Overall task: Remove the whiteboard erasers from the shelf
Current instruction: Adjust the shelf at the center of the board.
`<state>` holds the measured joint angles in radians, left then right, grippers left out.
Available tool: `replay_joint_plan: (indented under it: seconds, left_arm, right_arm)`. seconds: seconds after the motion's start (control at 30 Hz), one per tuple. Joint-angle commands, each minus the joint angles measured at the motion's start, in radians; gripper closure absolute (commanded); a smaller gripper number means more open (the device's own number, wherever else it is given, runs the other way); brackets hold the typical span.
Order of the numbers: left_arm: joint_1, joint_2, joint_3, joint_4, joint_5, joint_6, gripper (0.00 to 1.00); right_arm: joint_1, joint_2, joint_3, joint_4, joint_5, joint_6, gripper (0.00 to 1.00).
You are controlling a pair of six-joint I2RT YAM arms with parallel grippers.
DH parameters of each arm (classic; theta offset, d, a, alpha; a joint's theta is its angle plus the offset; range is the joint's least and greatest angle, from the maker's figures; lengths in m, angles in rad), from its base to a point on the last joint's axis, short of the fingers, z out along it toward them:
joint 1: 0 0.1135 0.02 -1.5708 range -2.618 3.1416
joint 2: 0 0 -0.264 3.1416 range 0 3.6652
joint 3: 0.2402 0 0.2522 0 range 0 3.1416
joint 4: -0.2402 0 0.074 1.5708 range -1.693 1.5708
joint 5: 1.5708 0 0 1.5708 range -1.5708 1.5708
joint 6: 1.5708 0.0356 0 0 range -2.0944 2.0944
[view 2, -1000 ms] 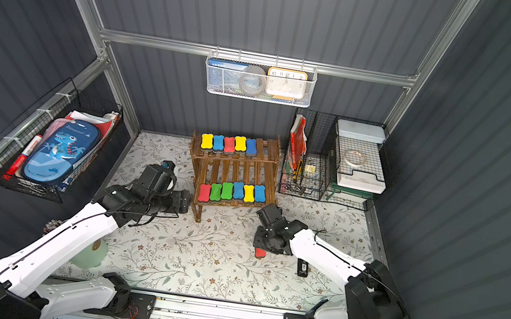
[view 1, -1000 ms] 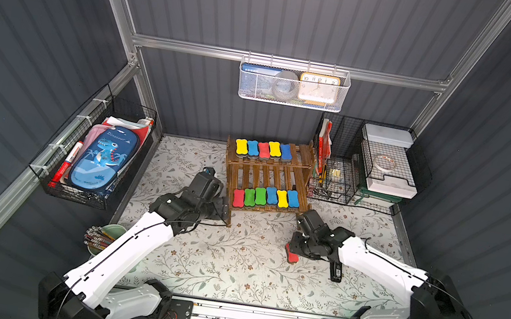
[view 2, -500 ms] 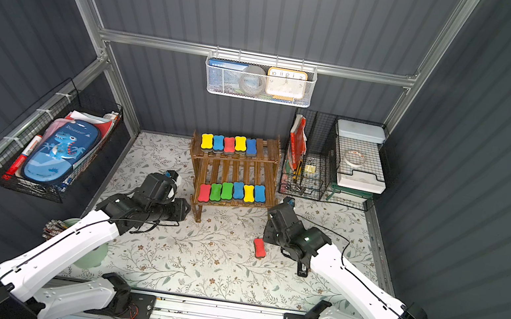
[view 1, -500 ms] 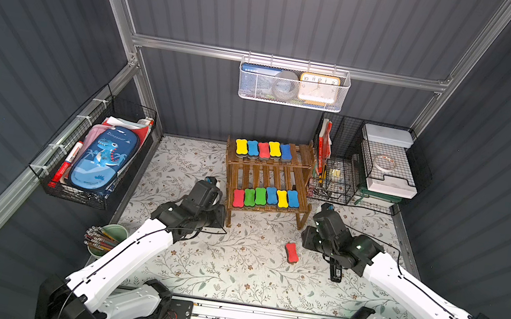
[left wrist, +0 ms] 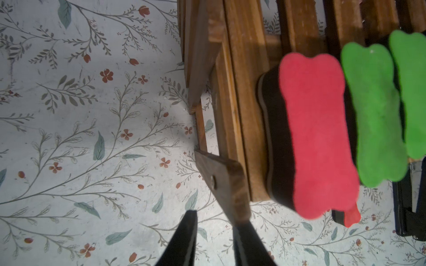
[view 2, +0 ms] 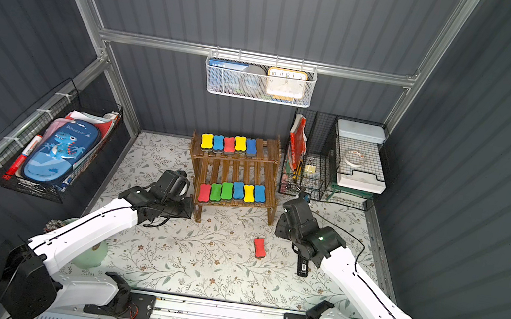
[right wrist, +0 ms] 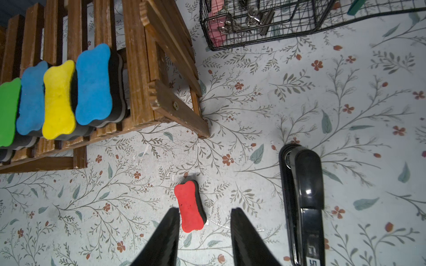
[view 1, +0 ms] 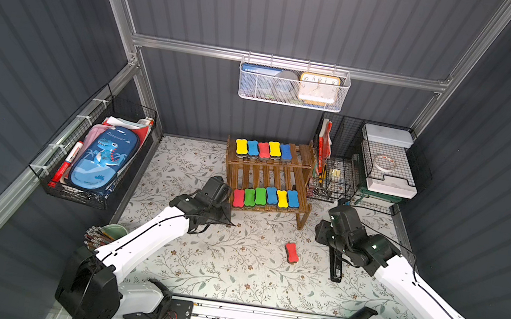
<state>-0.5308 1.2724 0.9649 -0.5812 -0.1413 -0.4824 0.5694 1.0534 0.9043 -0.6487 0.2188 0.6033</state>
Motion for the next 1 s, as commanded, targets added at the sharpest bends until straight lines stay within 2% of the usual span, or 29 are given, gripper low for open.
replay_joint_plan:
  seconds: [0.0,0.23,0.43,0.53,0.7,0.8,0.97]
  left_arm:
    - [0.018,0.03,0.035,0.021,-0.03,0.001,0.69]
    - [0.06,0.076,0.068,0.034,-0.018,0.017,0.7]
    - [0.062,0.092,0.088,0.024,-0.023,0.017,0.7]
    - [0.062,0.045,0.087,-0.01,-0.024,-0.001,0.59]
    - [0.06,-0.077,0.092,-0.045,-0.053,-0.002,0.23]
    - [0.06,-0.113,0.127,-0.087,-0.053,0.004,0.02]
    - [0.06,-0.154,0.128,-0.115,-0.045,0.005,0.01]
  right_arm:
    - [-0.016,0.005,0.038,-0.017,-0.004,-0.025,0.59]
    - [-0.033,0.018,0.045,-0.004,-0.027,-0.028,0.59]
    - [-0.058,0.031,0.069,-0.005,-0.054,-0.043,0.58]
    - [-0.065,0.042,0.127,-0.015,-0.097,-0.069,0.52]
    - [-0.065,0.101,0.299,-0.012,-0.165,-0.126,0.48]
    - [-0.063,0.214,0.454,-0.014,-0.213,-0.157,0.46]
    - [-0.06,0.432,0.742,-0.009,-0.254,-0.177,0.45]
